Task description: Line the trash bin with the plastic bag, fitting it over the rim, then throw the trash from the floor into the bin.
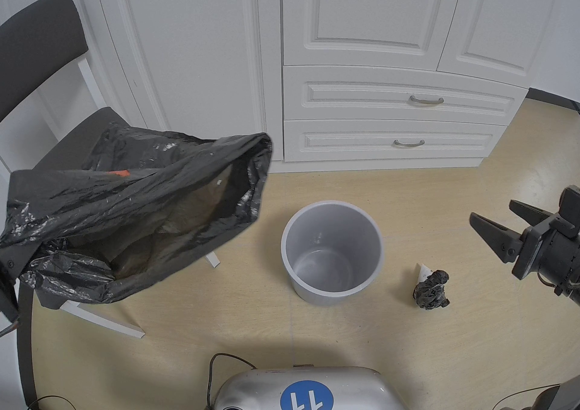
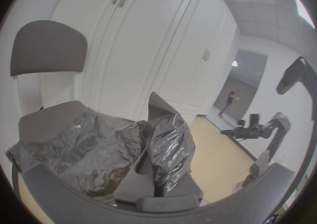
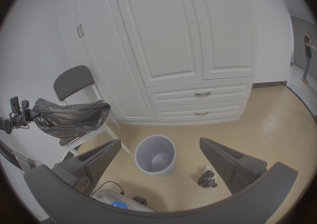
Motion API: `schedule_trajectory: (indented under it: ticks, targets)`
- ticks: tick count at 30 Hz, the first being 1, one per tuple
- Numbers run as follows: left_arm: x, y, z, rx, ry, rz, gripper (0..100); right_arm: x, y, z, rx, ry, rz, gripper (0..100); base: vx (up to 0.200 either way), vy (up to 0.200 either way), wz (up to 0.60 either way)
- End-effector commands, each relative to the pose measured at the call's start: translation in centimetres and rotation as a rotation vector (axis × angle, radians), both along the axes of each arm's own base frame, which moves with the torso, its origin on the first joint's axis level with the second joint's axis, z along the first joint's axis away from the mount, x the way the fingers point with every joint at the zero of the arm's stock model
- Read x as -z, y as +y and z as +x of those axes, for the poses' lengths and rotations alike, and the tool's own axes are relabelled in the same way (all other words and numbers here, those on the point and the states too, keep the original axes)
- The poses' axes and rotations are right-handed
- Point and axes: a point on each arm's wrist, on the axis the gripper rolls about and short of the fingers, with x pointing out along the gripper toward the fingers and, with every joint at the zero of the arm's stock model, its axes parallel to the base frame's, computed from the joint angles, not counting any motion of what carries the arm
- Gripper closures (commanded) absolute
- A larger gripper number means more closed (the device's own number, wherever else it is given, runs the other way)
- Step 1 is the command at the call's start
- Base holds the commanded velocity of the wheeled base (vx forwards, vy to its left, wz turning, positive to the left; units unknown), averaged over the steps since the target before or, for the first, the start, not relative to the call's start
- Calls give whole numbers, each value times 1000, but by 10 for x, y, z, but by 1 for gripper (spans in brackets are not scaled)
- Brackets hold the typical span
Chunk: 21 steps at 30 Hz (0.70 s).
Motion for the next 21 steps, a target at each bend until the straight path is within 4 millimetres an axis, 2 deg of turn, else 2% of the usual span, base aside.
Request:
schedule_trajectory:
  ticks: [1,4,6,11,21]
  targets:
    - [-14,-5,-27,76,-118,-34,100,-3,28,14,-73,8,-40,0,0,0,0]
    - [-15,-5,-27,96,-79,-92,100,1,35,11,-118,18,-21,0,0,0,0]
    - [-20,-6,-28,130,-54,-146,100,4,41,15,-117,29,-14,0,0,0,0]
    - [-34,-11,-36,313,3,-259,100,-3,46,13,-138,-30,60,0,0,0,0]
    - [-33,-13,-37,381,16,-258,100,10,60,-8,-273,7,25,0,0,0,0]
